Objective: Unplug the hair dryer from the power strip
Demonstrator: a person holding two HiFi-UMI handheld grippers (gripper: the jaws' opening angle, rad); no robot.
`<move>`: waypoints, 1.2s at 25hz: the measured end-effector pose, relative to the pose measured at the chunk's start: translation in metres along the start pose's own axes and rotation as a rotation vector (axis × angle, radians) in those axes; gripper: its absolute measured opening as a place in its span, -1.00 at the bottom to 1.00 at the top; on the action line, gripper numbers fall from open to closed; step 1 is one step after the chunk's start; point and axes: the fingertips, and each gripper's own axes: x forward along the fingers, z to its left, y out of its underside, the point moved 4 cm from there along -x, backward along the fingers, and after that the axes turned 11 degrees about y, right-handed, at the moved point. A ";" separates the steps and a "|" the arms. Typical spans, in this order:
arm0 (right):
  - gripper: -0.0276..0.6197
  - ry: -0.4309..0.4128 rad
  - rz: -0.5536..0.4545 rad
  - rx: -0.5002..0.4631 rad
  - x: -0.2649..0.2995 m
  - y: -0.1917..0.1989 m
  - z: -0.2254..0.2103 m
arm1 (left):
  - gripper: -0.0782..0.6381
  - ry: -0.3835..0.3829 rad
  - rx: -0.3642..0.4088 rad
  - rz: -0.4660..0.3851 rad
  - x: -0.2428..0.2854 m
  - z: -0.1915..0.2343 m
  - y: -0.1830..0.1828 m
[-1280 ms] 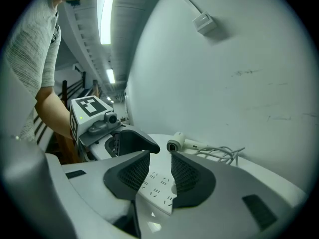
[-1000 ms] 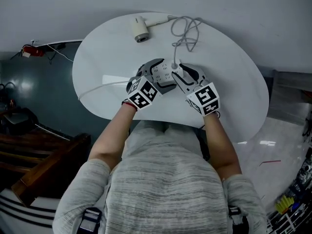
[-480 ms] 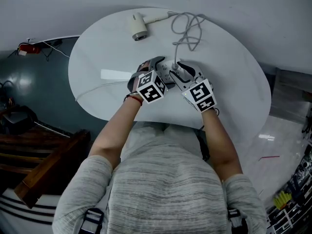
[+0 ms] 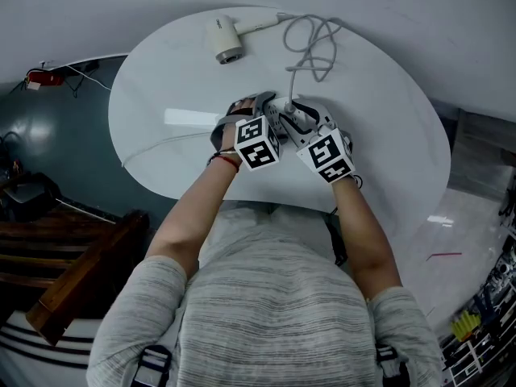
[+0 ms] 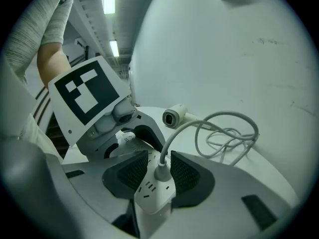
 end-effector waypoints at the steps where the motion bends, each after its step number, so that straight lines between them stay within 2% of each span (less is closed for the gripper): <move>1: -0.45 0.008 0.004 -0.018 0.000 0.000 0.000 | 0.59 0.006 -0.003 0.009 0.001 0.000 0.000; 4: -0.70 0.040 0.002 -0.054 0.000 0.001 -0.003 | 0.58 0.019 -0.008 0.025 0.001 0.001 -0.001; 12: -0.73 0.034 -0.014 -0.053 0.003 0.001 -0.004 | 0.56 0.036 -0.012 0.036 0.003 0.000 -0.001; 16: -0.74 0.053 0.003 -0.053 0.002 0.000 -0.003 | 0.56 0.047 -0.013 0.053 0.001 0.000 -0.003; 21: -0.74 0.085 0.021 -0.049 0.001 -0.001 -0.003 | 0.56 0.060 -0.049 0.072 0.004 0.002 -0.003; 25: -0.75 0.089 0.032 -0.055 0.001 0.000 -0.002 | 0.56 0.064 -0.041 0.069 0.003 0.001 -0.003; 30: -0.75 0.083 0.041 -0.015 0.005 -0.003 -0.006 | 0.55 0.063 -0.036 0.067 0.003 0.001 -0.003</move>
